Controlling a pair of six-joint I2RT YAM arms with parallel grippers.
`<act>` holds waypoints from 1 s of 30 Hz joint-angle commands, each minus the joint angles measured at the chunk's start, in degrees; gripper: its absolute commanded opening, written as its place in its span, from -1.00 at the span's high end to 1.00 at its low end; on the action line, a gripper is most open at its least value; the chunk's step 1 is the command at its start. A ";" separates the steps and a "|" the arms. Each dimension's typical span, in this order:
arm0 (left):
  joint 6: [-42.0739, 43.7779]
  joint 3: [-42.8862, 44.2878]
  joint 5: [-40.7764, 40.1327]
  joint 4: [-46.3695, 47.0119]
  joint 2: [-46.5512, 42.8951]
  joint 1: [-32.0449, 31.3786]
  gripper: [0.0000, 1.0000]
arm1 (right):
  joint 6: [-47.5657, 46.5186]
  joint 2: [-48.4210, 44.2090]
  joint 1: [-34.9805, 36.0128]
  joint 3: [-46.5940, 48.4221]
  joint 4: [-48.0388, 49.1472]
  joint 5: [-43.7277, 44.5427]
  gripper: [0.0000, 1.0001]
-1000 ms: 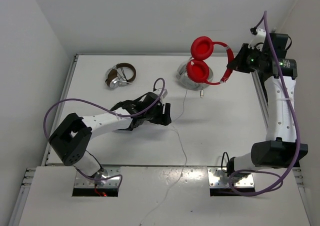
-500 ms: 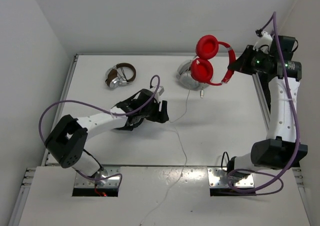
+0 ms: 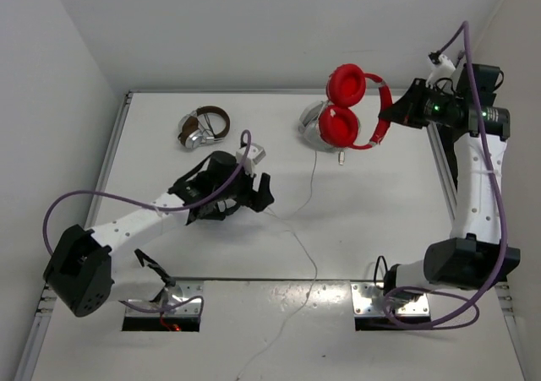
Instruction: Wrap the headphones
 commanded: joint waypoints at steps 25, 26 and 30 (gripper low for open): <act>-20.90 7.83 -16.52 6.88 15.52 -12.64 -0.63 | 28.61 -4.37 -3.16 -11.99 16.88 5.72 1.00; -20.91 7.83 -16.52 7.66 16.05 -12.64 -0.61 | 30.00 -4.37 -3.16 -12.00 16.89 5.72 1.00; -23.44 8.45 -14.41 9.96 18.52 -13.16 -0.58 | 31.94 -4.37 -3.16 -12.53 16.89 6.94 1.00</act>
